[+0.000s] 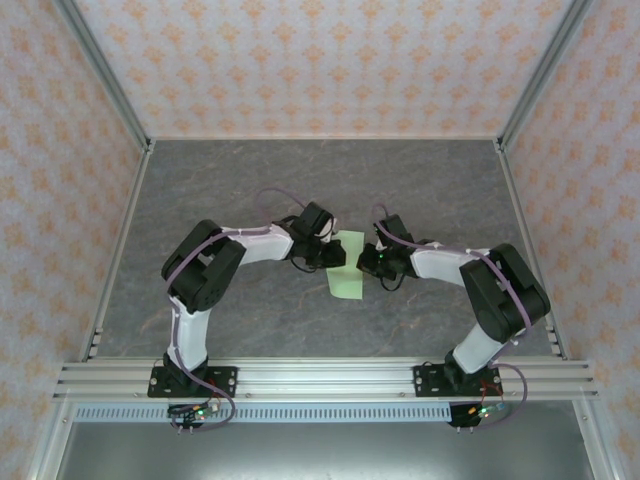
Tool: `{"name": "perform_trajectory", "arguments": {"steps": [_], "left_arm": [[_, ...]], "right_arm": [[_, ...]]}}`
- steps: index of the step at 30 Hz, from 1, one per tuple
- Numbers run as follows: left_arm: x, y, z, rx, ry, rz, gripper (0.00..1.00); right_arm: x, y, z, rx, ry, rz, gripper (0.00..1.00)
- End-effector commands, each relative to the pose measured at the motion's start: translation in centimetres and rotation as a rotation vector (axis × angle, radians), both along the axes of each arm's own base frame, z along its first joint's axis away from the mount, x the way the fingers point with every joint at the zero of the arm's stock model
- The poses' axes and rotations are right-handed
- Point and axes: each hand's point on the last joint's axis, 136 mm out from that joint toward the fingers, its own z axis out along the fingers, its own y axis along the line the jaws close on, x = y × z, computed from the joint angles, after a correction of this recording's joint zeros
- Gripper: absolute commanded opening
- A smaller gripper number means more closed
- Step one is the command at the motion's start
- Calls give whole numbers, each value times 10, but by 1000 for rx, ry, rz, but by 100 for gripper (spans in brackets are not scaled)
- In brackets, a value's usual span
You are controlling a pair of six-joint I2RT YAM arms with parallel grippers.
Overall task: Fold a paper plane with a square sheet of paper (fold left side to right side)
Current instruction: Hold the square sheet of paper at the center of the table.
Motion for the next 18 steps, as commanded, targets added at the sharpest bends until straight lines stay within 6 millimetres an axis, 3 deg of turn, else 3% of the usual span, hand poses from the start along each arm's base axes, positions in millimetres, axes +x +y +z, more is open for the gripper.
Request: {"name": "perform_trajectory", "arguments": {"steps": [1,6,14,18], "left_arm": [[1,6,-1,39,-13,8,14],[-14,13,-14,58,23,-2,14],[-20,15,-24,71,44,8,14],[-21,13,-24,74,44,6,13]], "right_arm": [[-24,-20,-28,-107,98,-7,13],[-10,-4,-4,11,11,0,13],[31,-2,78,188,-185,-13,14],[45,9,88,231,-193,8,14]]}}
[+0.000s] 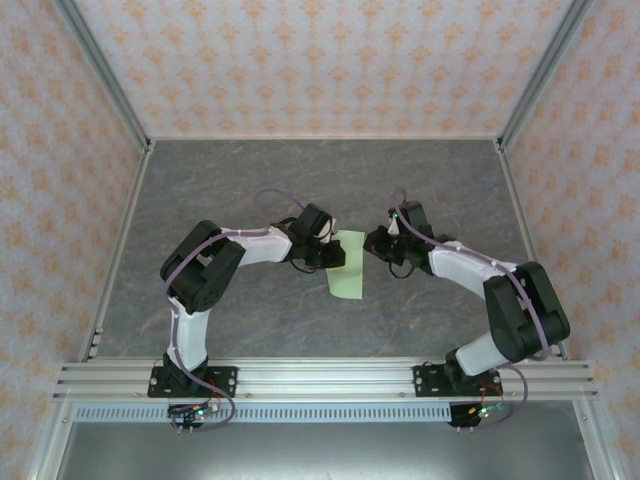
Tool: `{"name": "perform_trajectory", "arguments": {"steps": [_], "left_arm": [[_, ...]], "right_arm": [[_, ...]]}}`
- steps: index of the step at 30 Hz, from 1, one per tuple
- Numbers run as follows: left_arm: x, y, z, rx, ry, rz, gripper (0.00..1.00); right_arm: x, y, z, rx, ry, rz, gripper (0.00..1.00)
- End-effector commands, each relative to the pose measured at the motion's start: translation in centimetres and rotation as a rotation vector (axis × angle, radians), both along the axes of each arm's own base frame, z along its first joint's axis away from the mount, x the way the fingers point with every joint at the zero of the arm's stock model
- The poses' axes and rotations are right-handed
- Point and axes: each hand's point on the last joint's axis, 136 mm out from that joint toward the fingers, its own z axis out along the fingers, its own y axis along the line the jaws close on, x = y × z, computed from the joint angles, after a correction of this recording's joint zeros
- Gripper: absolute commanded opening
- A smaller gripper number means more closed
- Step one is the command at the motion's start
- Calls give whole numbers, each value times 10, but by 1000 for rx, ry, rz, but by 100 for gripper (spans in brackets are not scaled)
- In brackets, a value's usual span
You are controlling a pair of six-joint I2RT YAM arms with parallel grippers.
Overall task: Fold a paper plane with a square sheet of paper (fold left side to right side)
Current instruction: Hold the square sheet of paper at the center of the table.
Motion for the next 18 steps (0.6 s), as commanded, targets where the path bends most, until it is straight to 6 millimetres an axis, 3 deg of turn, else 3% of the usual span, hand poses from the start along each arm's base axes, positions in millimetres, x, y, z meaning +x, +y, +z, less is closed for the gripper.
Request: {"name": "perform_trajectory", "arguments": {"steps": [1,9,18], "left_arm": [[-19,12,-22,83,59,5,13],[-20,10,-20,87,58,0,13],[-24,8,-14,89,42,-31,13]], "right_arm": [[17,17,18,62,-40,45,14],[37,41,-15,98,47,61,14],[35,38,-65,-24,166,49,14]]}}
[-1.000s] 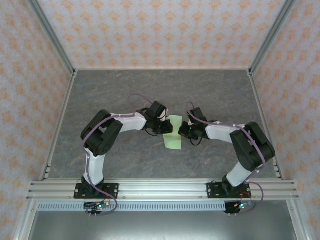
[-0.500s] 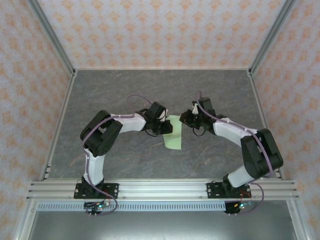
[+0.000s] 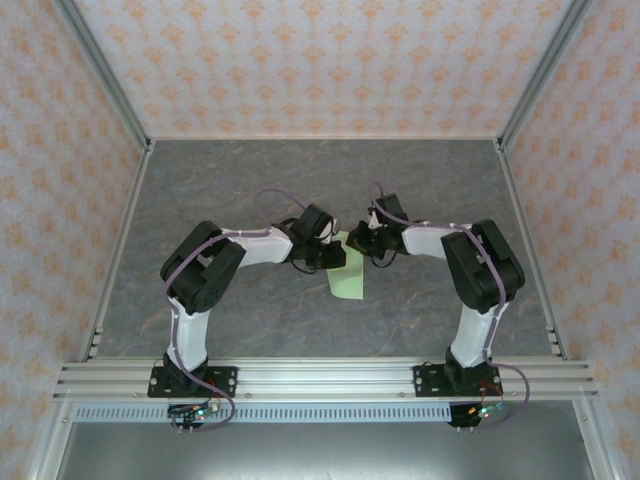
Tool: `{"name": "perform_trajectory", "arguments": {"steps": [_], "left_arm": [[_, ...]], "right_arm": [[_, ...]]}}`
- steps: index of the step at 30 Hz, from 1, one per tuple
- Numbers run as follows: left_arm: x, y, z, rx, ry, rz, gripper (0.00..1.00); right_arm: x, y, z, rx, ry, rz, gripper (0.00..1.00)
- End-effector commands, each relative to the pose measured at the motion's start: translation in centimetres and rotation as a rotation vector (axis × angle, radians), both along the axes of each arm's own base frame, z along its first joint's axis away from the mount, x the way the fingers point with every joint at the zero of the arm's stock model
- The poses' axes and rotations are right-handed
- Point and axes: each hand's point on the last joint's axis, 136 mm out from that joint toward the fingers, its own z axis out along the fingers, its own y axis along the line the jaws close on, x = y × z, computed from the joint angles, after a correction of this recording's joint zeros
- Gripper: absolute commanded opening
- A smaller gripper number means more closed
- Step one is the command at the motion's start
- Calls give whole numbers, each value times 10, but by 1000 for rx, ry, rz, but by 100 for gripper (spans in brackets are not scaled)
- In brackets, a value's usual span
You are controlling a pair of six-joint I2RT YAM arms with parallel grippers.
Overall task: Fold a paper plane with a square sheet of paper (fold left side to right side)
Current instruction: Hold the square sheet of paper at the center of the table, then first fold the square sheet of paper in half at the center of the table.
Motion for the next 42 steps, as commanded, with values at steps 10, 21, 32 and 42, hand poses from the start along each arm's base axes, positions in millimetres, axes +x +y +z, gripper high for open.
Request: {"name": "perform_trajectory", "arguments": {"steps": [10,21,32,42], "left_arm": [[-41,12,3,81,-5,-123,13],[-81,13,-5,59,20,-191,13],[-118,24,-13,50,46,-197,13],[-114,22,41,-39,-19,-169,15]], "right_arm": [[-8,-15,-29,-155,79,-3,14],[-10,-18,-31,-175,88,-6,14],[-10,-18,-33,-181,92,-2,14],[-10,-14,-29,-175,80,16,14]]}}
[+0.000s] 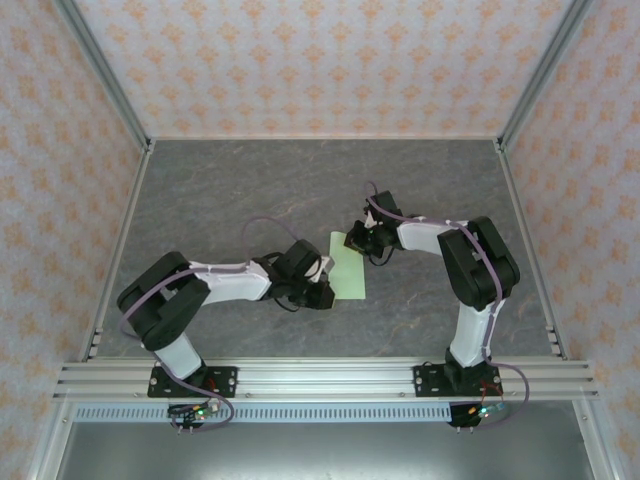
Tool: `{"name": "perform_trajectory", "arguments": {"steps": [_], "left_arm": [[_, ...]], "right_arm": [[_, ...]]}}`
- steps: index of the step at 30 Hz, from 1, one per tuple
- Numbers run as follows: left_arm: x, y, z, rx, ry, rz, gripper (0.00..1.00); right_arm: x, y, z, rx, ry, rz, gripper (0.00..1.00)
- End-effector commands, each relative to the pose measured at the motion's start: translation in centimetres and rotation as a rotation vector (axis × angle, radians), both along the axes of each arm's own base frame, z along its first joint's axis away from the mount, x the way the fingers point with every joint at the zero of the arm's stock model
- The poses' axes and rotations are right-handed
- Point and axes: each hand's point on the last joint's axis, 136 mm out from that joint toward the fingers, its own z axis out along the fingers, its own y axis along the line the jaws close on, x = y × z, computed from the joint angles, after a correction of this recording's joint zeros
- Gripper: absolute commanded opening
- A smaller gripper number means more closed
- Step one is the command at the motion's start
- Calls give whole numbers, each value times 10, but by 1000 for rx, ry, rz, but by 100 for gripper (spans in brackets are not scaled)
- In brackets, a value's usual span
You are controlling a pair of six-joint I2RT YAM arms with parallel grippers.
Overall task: Fold a paper plane with a square sheet of paper (fold left side to right side)
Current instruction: First fold the square sheet of paper in half at the center of the table, then hold the square sheet of paper at the center of the table.
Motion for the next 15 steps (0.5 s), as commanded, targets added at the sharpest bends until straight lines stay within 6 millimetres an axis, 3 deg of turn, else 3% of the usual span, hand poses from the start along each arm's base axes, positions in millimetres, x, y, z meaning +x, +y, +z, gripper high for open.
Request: {"name": "perform_trajectory", "arguments": {"steps": [1,4,6,9,15], "left_arm": [[10,-2,38,-67,-32,22,15],[33,-1,59,-123,-60,72,16],[50,1,61,-116,-67,93,16],[71,-7,54,-109,-57,91,16],[89,-30,29,-115,-13,66,16]], "right_arm": [[-10,-15,-24,-109,54,-9,14],[-9,-13,-22,-107,50,-5,14],[-9,-13,-22,-110,47,-2,14],[-8,-12,-21,-108,46,-2,14],[-8,-11,-20,-105,42,1,15]]}}
